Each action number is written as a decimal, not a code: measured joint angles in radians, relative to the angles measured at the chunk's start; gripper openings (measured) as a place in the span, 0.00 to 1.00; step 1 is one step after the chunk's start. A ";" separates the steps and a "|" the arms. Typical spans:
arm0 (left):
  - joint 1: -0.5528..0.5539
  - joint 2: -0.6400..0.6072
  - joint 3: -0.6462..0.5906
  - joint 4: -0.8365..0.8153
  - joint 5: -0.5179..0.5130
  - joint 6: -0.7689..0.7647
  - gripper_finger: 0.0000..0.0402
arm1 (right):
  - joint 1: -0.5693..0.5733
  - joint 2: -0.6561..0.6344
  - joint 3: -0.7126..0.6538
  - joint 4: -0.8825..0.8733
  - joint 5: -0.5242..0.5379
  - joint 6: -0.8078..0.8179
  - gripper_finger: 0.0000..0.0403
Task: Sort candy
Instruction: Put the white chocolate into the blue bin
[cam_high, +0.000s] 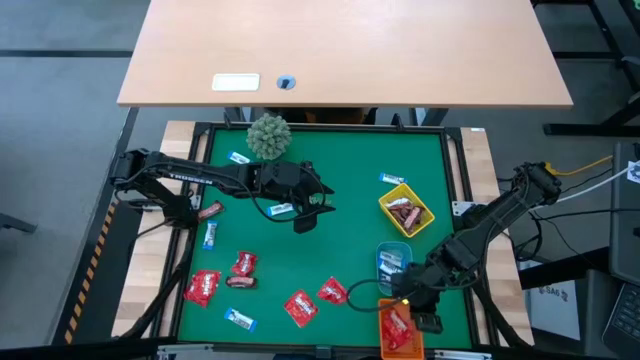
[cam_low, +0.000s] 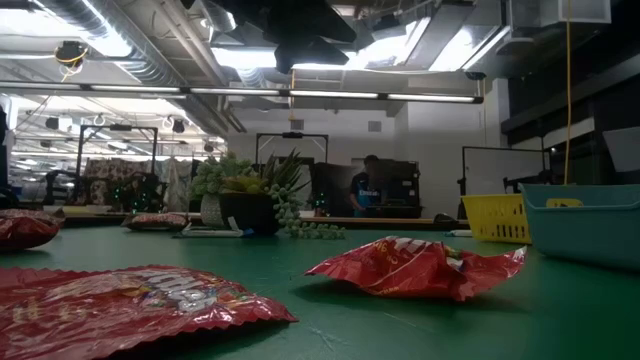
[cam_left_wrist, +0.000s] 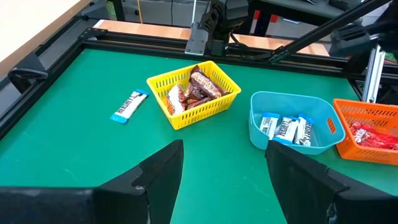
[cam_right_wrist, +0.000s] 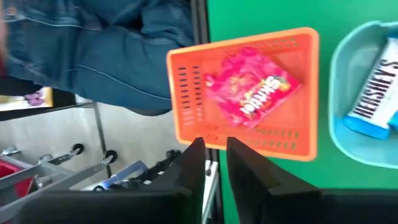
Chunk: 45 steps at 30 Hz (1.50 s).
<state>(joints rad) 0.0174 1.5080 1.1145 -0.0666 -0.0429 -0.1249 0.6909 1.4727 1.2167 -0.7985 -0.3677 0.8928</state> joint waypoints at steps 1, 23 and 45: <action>0.000 0.000 0.000 0.000 0.000 0.000 0.56 | -0.006 0.000 0.000 -0.008 0.001 -0.003 0.18; 0.000 0.000 0.000 -0.004 0.000 0.001 0.56 | -0.557 -0.056 0.000 -0.331 -0.036 -0.563 0.22; 0.000 0.000 0.000 -0.002 0.000 0.004 0.56 | -1.213 0.038 0.000 -0.200 0.390 -1.005 0.22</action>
<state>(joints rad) 0.0174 1.5082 1.1141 -0.0689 -0.0433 -0.1207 -0.5218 1.5105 1.2163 -0.9985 0.0222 -0.1119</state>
